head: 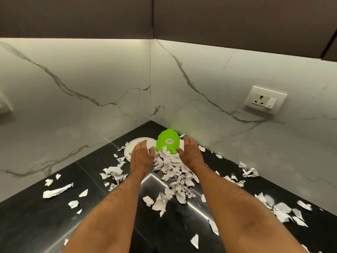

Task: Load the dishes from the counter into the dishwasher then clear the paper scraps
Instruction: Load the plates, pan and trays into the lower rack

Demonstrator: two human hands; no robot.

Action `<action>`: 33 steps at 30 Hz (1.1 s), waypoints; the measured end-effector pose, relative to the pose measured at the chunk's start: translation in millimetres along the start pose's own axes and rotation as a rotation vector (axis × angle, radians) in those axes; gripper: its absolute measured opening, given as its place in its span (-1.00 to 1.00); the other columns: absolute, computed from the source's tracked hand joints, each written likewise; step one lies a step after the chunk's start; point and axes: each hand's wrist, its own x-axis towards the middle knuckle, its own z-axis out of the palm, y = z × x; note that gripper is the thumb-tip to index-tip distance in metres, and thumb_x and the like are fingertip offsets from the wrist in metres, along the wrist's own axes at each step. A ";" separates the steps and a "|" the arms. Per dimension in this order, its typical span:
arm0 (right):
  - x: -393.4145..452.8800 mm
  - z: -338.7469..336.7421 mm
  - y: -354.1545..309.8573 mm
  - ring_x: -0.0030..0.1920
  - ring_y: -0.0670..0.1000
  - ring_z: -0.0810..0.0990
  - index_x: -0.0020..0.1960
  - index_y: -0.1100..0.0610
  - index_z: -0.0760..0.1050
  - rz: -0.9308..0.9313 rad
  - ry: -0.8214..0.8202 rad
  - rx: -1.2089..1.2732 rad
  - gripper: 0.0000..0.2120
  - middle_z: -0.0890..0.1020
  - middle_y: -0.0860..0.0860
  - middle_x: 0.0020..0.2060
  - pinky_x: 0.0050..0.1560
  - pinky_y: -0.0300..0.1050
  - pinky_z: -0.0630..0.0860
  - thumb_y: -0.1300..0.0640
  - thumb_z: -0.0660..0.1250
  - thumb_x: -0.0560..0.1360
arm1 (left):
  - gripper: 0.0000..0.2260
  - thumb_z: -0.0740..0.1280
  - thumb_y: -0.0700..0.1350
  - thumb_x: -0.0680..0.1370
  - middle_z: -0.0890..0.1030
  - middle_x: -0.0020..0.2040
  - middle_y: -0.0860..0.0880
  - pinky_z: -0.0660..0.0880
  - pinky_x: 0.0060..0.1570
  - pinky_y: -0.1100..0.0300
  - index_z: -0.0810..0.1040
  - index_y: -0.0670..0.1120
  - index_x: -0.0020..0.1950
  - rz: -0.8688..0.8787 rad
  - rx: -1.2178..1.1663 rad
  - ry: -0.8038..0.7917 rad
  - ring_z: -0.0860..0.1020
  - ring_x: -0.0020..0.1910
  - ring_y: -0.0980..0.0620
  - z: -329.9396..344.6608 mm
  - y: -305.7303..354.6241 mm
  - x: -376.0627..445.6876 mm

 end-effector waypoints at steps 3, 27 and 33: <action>26.3 9.7 -2.7 0.35 0.20 0.41 0.48 0.19 0.34 -0.007 0.010 -0.011 -0.44 0.47 0.18 0.33 0.41 0.07 0.35 -0.02 0.39 0.58 | -0.54 0.32 -0.05 0.61 0.52 0.37 -0.24 0.32 0.40 0.00 0.43 -0.26 0.44 -0.006 -0.030 -0.004 0.45 0.38 -0.19 11.7 -6.7 33.2; 209.6 133.7 63.0 0.40 0.27 0.40 0.39 0.27 0.39 0.244 -0.278 0.013 -0.46 0.50 0.26 0.34 0.38 0.05 0.32 -0.06 0.39 0.58 | -0.69 0.32 -0.01 0.62 0.61 0.14 -0.28 0.46 0.09 -0.04 0.55 -0.27 0.13 -0.272 -0.039 -0.316 0.54 0.16 -0.29 172.6 -50.9 201.6; 219.7 149.1 69.2 0.42 0.29 0.33 0.36 0.17 0.42 0.321 -0.266 0.045 -0.47 0.51 0.19 0.34 0.35 0.20 0.38 -0.15 0.37 0.56 | -0.74 0.35 -0.06 0.56 0.64 0.07 -0.28 0.48 0.02 -0.03 0.58 -0.27 0.03 -0.392 -0.061 -0.276 0.56 0.09 -0.31 189.1 -53.0 213.3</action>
